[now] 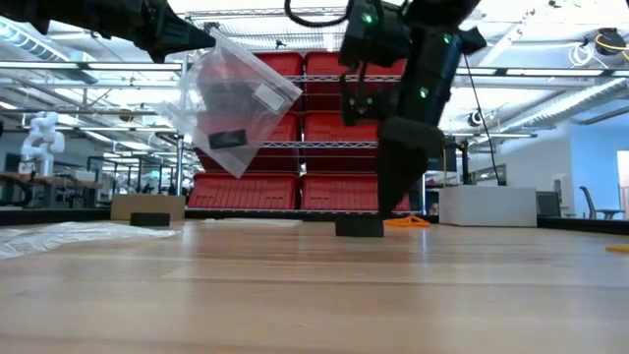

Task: Sort rubber bands
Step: Put the black rubber band into the open transparent zip bag

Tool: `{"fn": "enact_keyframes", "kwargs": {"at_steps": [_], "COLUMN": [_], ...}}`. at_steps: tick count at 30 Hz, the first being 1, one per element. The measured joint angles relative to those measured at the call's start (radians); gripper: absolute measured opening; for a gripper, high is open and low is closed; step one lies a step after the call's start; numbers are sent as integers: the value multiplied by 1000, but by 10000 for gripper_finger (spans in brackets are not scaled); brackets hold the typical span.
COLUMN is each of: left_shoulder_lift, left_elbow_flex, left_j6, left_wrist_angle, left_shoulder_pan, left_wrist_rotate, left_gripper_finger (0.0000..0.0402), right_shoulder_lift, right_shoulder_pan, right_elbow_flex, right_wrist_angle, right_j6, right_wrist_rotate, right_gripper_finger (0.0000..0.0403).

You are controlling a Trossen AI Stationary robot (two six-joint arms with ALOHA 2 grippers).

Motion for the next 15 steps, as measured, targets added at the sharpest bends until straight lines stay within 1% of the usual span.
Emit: {"fn": "enact_keyframes", "kwargs": {"at_steps": [4, 7, 9, 10, 13, 14, 15], "left_shoulder_lift": [0, 0, 0, 0, 0, 0, 0], "left_elbow_flex": [0, 0, 0, 0, 0, 0, 0], "left_j6": [0, 0, 0, 0, 0, 0, 0], "left_wrist_angle": [0, 0, 0, 0, -3, -3, -4], "left_shoulder_pan": [0, 0, 0, 0, 0, 0, 0], "left_wrist_rotate": [0, 0, 0, 0, 0, 0, 0], "left_gripper_finger": [0, 0, 0, 0, 0, 0, 0], "right_shoulder_lift": [0, 0, 0, 1, 0, -1, -2], "right_shoulder_pan": [-2, -2, -2, 0, 14, 21, 28], "right_elbow_flex": [-74, -114, -129, -131, -129, -124, -113], "right_wrist_angle": [143, 238, 245, 238, 225, 210, 190], "right_j6": [0, -11, -10, -7, 2, 2, 5], "right_wrist_rotate": [-17, -17, -16, -16, -16, -15, -17], "right_gripper_finger": [216, 188, 153, 128, 38, 20, 14]}}
